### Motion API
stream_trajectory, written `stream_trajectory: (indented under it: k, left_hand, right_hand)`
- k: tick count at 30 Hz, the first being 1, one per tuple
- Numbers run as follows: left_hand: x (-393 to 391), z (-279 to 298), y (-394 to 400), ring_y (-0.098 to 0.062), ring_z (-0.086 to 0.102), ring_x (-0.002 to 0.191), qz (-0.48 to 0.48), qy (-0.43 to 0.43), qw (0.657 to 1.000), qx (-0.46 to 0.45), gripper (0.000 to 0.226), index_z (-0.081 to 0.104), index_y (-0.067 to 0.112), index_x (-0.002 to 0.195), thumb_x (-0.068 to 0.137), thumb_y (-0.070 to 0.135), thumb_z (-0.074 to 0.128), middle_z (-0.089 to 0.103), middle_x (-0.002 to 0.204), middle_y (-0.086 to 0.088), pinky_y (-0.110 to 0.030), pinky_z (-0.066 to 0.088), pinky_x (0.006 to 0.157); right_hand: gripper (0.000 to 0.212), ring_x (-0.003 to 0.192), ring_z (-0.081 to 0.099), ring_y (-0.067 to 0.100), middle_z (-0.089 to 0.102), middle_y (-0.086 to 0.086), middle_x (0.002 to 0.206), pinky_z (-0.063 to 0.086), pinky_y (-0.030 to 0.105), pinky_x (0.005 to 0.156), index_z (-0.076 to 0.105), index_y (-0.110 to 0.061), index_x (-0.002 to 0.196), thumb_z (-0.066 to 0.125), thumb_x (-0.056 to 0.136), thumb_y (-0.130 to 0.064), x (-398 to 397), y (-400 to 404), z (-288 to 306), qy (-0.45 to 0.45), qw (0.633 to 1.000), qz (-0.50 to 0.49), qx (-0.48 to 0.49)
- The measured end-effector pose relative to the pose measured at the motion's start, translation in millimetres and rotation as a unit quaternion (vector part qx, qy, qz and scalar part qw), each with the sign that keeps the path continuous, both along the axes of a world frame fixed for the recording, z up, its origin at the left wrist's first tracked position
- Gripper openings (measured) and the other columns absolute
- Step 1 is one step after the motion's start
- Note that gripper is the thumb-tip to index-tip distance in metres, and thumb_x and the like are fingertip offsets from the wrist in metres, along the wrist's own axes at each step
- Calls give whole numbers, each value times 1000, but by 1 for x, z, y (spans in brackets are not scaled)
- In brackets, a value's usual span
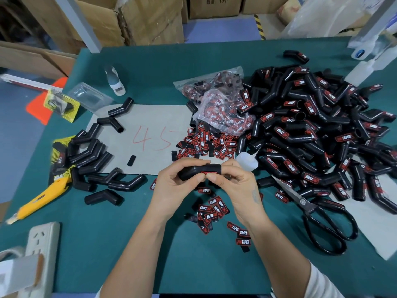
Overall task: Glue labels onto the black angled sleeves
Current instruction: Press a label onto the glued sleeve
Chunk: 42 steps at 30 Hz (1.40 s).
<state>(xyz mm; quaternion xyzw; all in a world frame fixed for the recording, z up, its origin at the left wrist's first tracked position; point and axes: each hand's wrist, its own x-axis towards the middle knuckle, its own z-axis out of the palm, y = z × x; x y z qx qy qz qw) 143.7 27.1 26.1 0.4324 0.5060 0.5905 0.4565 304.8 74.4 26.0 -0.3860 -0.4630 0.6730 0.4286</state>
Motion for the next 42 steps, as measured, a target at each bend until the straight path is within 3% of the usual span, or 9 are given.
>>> stream_trajectory:
  k: [8,14,19,23,27,31,38,42]
  left_hand:
    - [0,-3,0,-20,72,106,4,-3,1000,1,24,79,28,110,87,20,76,77,114,-4,-28,56,91]
    - [2,-7,1,-18,71,107,-1,-9,1000,7,26,78,32,109,87,18,76,76,113,-1,-26,54,93]
    - [3,-8,2,-18,70,104,-6,-17,1000,-7,24,77,33,108,86,21,77,76,112,1,-30,55,93]
    - [4,-9,2,-16,69,93,6,-24,1000,-8,20,79,33,103,85,25,80,75,107,1,-30,54,87]
    - [5,-10,2,-17,68,93,9,-37,999,-5,19,80,31,103,85,25,80,75,108,-2,-29,54,86]
    - [5,-11,2,-16,68,90,11,-46,999,-2,18,79,26,104,86,22,79,74,106,-3,-26,56,81]
    - [4,-12,2,-15,68,89,10,-53,999,-6,18,80,24,105,87,22,78,70,105,-4,-25,56,78]
    - [5,-14,2,-16,67,87,10,-44,999,-4,18,81,24,105,88,21,77,67,105,-3,-25,56,76]
  right_hand:
    - [8,85,59,16,55,13,89,53,24,83,84,-21,78,83,73,-16,2,-1,3,-3,1000,-5,-2]
    - [16,86,55,22,51,24,89,50,28,83,78,-1,87,80,75,-12,3,1,2,-21,1000,-6,4]
    - [8,78,57,10,51,14,86,50,18,77,79,-5,84,79,77,-10,4,0,3,-5,1000,-2,14]
    - [13,75,54,6,54,-7,79,48,18,75,81,-26,73,80,78,-14,3,0,-1,-4,1000,6,22]
    - [1,84,53,17,52,9,87,48,32,82,82,-19,79,82,80,-19,3,0,-2,-18,1000,3,19]
    - [4,84,55,17,54,9,87,49,30,82,82,-16,82,79,81,-17,3,0,-2,-25,1000,5,6]
    - [35,86,50,26,49,20,88,45,38,84,71,16,91,76,82,-17,4,2,-4,-35,999,3,7]
    - [41,85,47,27,43,34,90,43,34,81,64,23,90,75,84,-16,5,3,-4,-34,999,3,8]
